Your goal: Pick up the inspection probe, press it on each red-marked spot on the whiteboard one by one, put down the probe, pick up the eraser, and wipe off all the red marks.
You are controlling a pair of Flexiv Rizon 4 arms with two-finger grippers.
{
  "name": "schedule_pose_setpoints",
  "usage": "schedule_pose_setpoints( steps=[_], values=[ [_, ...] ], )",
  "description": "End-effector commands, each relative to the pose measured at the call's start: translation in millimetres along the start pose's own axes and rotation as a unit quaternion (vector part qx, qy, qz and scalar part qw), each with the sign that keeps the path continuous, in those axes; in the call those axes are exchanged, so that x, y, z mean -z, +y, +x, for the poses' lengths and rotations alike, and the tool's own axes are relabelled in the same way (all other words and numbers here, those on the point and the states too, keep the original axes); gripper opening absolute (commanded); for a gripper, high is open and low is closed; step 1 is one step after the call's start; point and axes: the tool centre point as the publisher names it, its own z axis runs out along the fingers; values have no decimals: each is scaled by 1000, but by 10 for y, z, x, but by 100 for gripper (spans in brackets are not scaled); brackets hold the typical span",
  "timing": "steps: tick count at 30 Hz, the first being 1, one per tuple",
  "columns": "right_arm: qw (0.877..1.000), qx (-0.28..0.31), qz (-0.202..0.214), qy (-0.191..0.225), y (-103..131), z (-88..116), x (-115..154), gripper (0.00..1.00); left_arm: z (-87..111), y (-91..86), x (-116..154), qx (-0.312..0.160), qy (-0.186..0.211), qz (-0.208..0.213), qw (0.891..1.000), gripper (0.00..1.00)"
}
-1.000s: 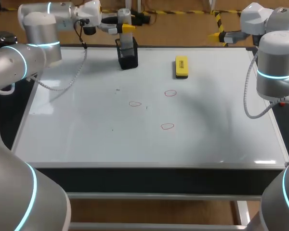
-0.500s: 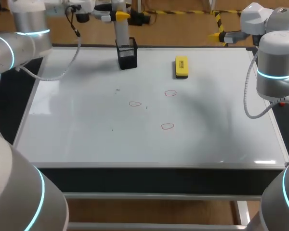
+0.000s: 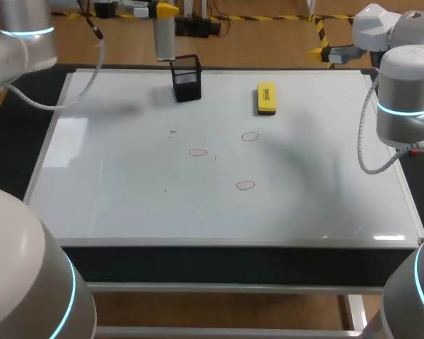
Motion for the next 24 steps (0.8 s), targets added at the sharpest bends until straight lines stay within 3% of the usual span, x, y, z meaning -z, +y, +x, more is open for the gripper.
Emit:
schedule_pose_setpoints(
  steps=[1, 12, 24],
  values=[
    [1000, 0, 0, 0, 0, -4, -2, 100, 202, -8, 211, -7, -180, -7, 984, 0],
    [1000, 0, 0, 0, 0, -4, -2, 100, 379, 213, 723, -11, -223, 17, 975, 0],
    [1000, 0, 0, 0, 0, -4, -2, 100, 440, 546, 1119, -10, -252, 18, 967, 0]
  ],
)
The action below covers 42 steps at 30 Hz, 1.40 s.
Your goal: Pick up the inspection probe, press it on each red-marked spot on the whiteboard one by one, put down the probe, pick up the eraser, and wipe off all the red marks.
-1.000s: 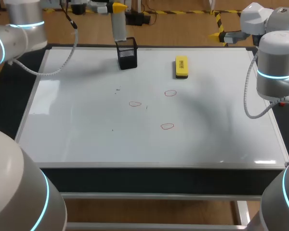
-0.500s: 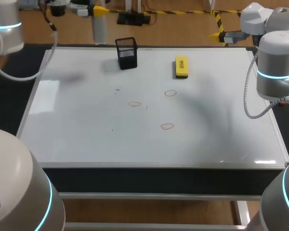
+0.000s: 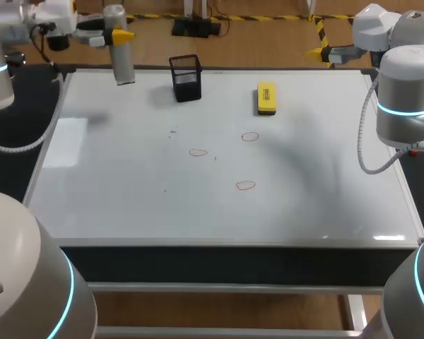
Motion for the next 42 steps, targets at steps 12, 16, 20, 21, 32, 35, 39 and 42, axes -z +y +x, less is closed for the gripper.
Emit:
schedule_pose_setpoints(
  steps=[12, 16, 20, 21, 32, 35, 39, 42],
  values=[
    [1000, 0, 0, 0, 0, -4, -3, 100, -18, 254, 227, 10, -146, -2, 989, 0],
    [1000, 0, 0, 0, 0, -4, -3, 100, -18, 254, 227, 10, -146, -2, 989, 0],
    [1000, 0, 0, 0, 0, -4, -3, 100, -18, 254, 227, 10, -146, -2, 989, 0],
    [1000, 0, 0, 0, 0, -4, -3, 100, -18, 254, 227, 10, -146, -2, 989, 0],
    [965, 114, 76, 224, -77, -82, -232, 100, -18, 254, 227, 10, -146, -2, 989, 0],
    [939, 168, 109, 279, -122, -46, -335, 100, -18, 254, 227, 10, -146, -2, 989, 0],
    [906, 224, 139, 332, -108, -16, -498, 100, -18, 254, 227, 10, -146, -2, 989, 0],
    [850, 313, 191, 378, -111, 60, -618, 100, -18, 254, 227, 10, -146, -2, 989, 0]
  ],
)
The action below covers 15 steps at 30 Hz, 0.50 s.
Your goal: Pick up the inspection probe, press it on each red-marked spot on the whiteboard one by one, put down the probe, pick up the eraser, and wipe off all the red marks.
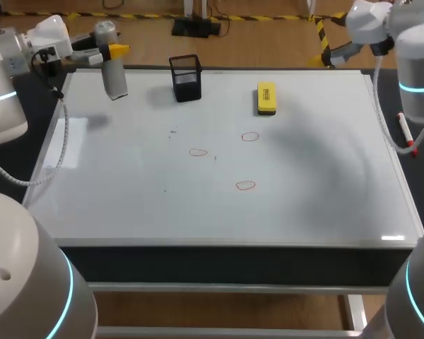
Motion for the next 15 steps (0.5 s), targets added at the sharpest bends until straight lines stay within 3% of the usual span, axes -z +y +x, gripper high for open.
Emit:
schedule_pose_setpoints(
  steps=[1, 6, 10, 12, 13, 15],
  values=[
    [925, 206, 169, 271, 44, -75, -243, 100, 11, -12, 3, -1, -2, 0, 1000, 0],
    [857, 324, 221, 335, 29, 6, -419, 100, 11, -12, 3, -1, -2, 0, 1000, 0],
    [784, 418, 264, 375, -13, 100, -503, 100, 11, -12, 3, -1, -2, 0, 1000, 0],
    [764, 444, 276, 378, -14, 128, -531, 100, 11, -12, 3, -1, -2, 0, 1000, 0],
    [746, 461, 289, 384, -10, 142, -544, 100, 11, -12, 3, -1, -2, 0, 1000, 0],
    [731, 484, 292, 383, 12, 183, -559, 100, 11, -12, 3, -1, -2, 0, 1000, 0]
  ],
)
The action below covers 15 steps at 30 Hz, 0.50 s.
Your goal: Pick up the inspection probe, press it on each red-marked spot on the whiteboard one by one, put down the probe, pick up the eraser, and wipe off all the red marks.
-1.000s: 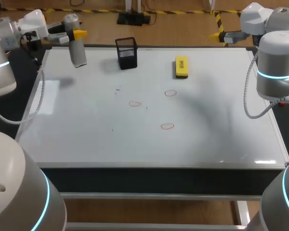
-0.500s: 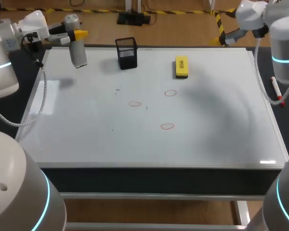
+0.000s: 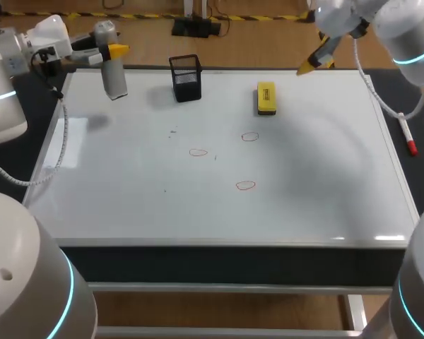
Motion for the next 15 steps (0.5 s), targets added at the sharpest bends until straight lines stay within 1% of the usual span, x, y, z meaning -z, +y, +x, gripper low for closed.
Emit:
schedule_pose_setpoints(
  steps=[1, 3, 4, 5, 6, 15],
  values=[
    [867, 352, 219, 276, 91, -25, -36, 100, 10, -8, -1, -1, -2, 1, 1000, 0],
    [845, 384, 236, 288, 111, 5, -46, 100, 10, -8, -1, -1, -2, 1, 1000, 0],
    [832, 408, 250, 280, 115, 11, -51, 100, 10, -8, -1, -1, -2, 1, 1000, 0],
    [832, 406, 253, 280, 125, 16, -58, 100, 10, -8, -1, -1, -2, 1, 1000, 0],
    [837, 393, 249, 289, 156, 35, -54, 100, 10, -8, -1, -1, -2, 1, 1000, 0],
    [837, 393, 249, 289, 156, 35, -54, 100, 10, -8, -1, -1, -2, 1, 1000, 0]
  ],
)
